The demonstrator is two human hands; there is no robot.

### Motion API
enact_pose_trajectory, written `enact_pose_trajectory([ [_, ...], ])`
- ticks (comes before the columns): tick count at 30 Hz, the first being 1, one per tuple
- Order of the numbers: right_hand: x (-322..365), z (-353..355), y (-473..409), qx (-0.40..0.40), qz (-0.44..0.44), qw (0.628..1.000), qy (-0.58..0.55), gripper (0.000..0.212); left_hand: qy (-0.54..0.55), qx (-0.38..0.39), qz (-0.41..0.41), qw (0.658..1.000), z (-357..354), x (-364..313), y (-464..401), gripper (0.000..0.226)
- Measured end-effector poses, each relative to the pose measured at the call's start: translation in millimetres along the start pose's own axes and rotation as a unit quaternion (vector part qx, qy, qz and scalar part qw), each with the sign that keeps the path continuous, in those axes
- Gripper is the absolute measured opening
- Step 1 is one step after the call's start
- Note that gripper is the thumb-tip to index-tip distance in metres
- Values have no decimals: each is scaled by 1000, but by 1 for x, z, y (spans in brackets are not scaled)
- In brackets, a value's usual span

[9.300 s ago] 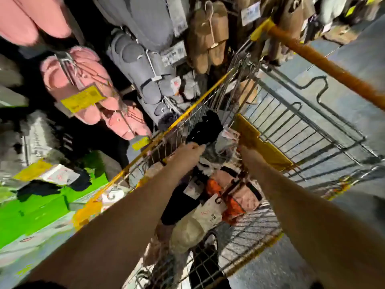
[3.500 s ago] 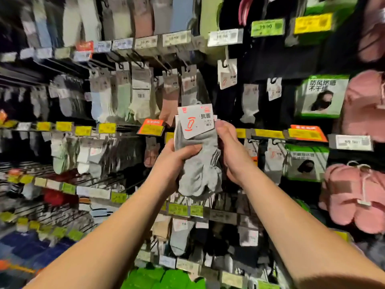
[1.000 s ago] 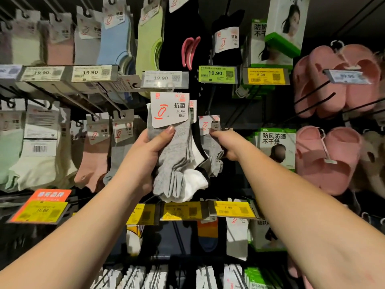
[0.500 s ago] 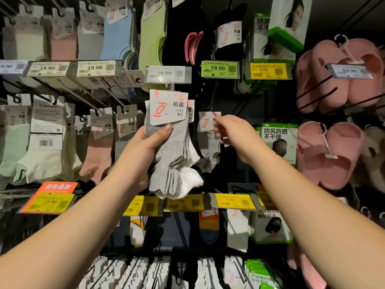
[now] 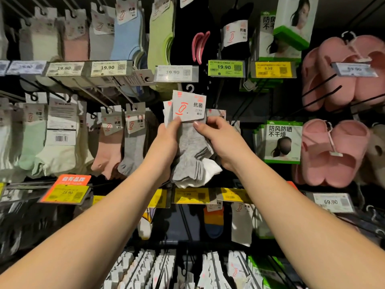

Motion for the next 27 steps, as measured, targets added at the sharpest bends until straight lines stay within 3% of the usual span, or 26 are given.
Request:
enact_pose_trajectory([
  [4, -1, -1, -3, 10, -1, 1000, -11, 17, 2, -6, 24, 1000, 3, 2, -1, 44],
  [10, 2, -8, -2, 18, -11, 998, -51, 17, 19, -36, -47, 998, 12, -5, -3, 20],
  [14, -4, -5, -3, -15, -29, 992, -120, 24, 37, -43, -64, 996, 12, -10, -4, 26],
  [20, -10, 1, -3, 0, -71, 976, -205, 24, -5, -54, -66, 996, 25, -11, -4, 27],
  [24, -12, 36, -7, -56, -72, 974, -208, 17, -10, -85, -100, 991, 35, -22, -3, 18],
  [27, -12, 64, -12, -81, -50, 985, -142, 16, 36, -83, -107, 990, 37, -31, 0, 20],
])
Point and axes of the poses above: each hand's wrist, its own y-axis away from the middle knuckle, its own z-axis out of the back of the hand, x = y × z, the point moved 9 cm from there along -y, towards the middle knuckle, and after that the axes turned 14 degrees about y, right-handed, at the moved point
